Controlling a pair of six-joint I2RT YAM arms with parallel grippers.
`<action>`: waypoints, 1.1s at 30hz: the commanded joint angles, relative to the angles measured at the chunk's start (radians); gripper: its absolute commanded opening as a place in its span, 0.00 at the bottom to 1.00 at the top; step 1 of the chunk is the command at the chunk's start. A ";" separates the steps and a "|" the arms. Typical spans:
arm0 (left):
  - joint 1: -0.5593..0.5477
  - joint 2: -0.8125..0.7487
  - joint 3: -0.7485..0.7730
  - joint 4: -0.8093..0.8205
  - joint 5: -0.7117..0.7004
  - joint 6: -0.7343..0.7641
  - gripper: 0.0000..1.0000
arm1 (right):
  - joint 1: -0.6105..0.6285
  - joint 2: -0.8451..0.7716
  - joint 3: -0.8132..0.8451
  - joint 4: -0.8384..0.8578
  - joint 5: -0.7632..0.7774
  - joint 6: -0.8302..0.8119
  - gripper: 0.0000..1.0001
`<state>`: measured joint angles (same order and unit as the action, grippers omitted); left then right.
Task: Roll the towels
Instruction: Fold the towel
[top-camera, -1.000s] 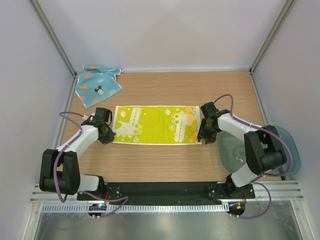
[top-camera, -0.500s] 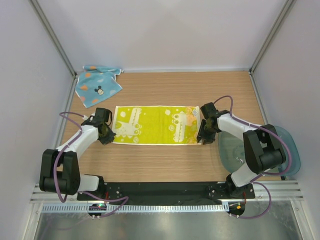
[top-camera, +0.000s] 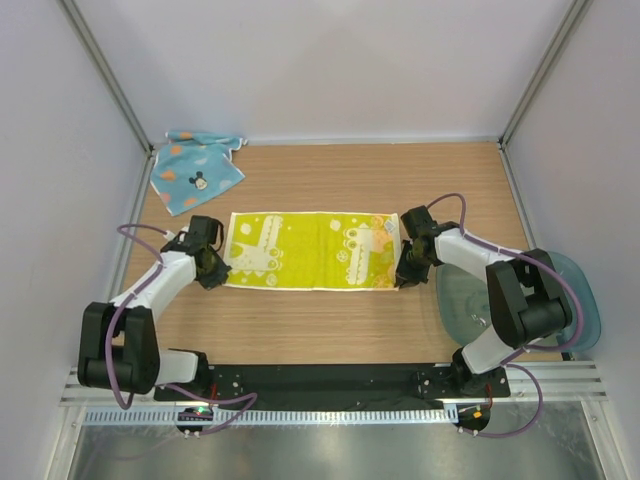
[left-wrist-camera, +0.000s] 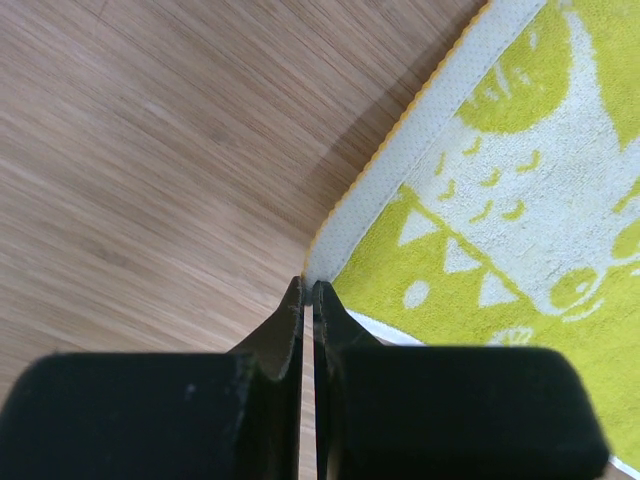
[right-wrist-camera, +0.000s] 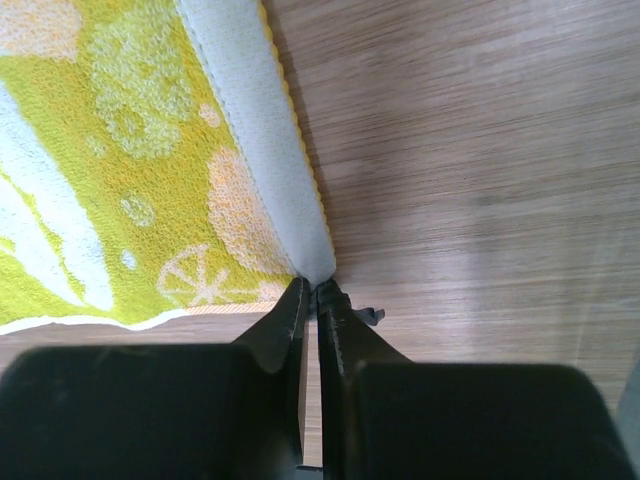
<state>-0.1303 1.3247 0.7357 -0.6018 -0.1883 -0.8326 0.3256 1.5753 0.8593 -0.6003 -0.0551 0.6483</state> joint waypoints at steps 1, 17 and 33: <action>-0.002 -0.053 -0.004 -0.030 -0.017 -0.025 0.00 | 0.006 -0.037 0.003 -0.009 -0.008 -0.004 0.01; -0.006 -0.240 0.002 -0.200 -0.008 -0.059 0.00 | 0.018 -0.155 0.098 -0.141 0.001 -0.045 0.01; -0.005 -0.125 0.194 -0.250 0.055 0.027 0.00 | 0.020 -0.100 0.244 -0.187 0.031 -0.067 0.01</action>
<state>-0.1318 1.1637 0.8787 -0.8566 -0.1570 -0.8467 0.3405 1.4502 1.0286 -0.7822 -0.0467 0.5995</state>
